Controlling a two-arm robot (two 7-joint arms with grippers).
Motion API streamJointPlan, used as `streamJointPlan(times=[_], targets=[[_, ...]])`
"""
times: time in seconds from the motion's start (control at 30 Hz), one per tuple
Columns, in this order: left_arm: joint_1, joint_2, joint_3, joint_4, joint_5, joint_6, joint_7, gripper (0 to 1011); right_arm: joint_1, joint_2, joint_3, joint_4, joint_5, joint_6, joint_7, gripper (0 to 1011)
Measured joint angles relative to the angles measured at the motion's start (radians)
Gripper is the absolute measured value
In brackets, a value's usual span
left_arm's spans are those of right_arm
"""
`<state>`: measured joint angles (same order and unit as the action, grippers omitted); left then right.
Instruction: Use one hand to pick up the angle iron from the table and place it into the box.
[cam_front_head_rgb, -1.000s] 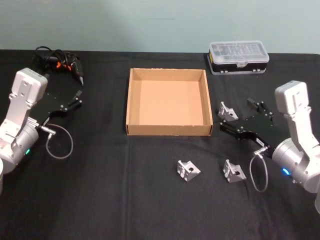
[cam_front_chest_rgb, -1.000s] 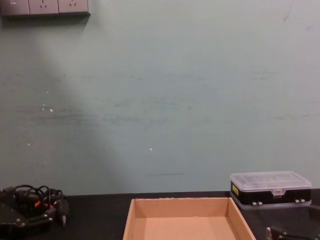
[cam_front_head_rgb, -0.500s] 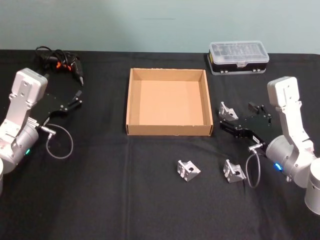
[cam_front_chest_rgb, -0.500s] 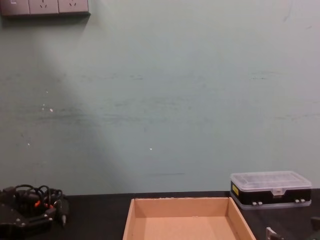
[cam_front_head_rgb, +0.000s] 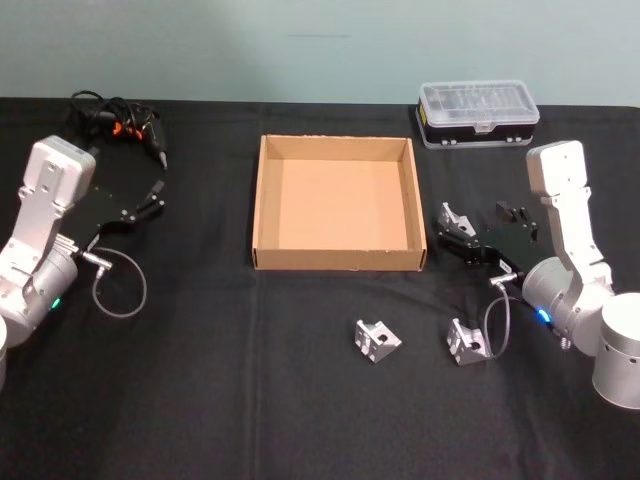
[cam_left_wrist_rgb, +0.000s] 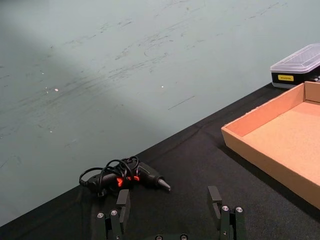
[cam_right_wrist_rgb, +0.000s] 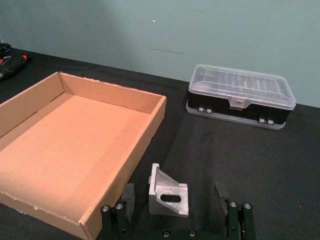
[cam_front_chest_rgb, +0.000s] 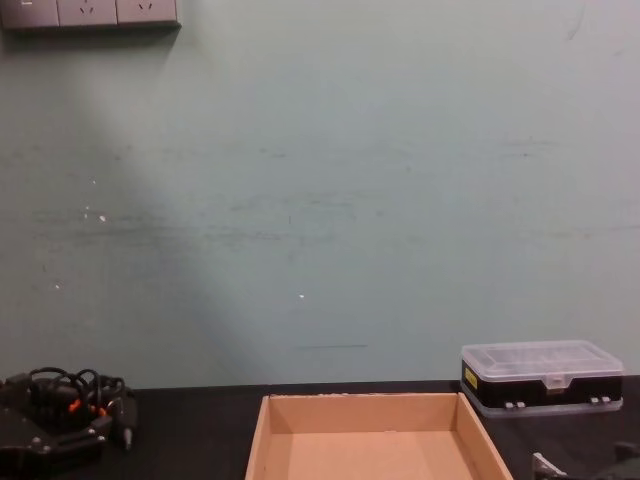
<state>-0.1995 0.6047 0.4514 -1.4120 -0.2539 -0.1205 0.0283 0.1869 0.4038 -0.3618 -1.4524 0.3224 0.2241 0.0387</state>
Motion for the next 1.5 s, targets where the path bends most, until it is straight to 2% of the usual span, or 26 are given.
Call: streamJointPlan(times=[0.5, 1.5], targets=[[0.000, 0.000, 0.000, 0.000, 0.000, 0.000, 0.000, 1011, 0.039, -0.042, 0.009, 0.062, -0.032, 0.006, 0.040, 1004], [0.000, 0.000, 0.000, 0.000, 0.000, 0.000, 0.000, 1011, 0.090, -0.103, 0.030, 0.173, -0.107, 0.010, 0.091, 1004]])
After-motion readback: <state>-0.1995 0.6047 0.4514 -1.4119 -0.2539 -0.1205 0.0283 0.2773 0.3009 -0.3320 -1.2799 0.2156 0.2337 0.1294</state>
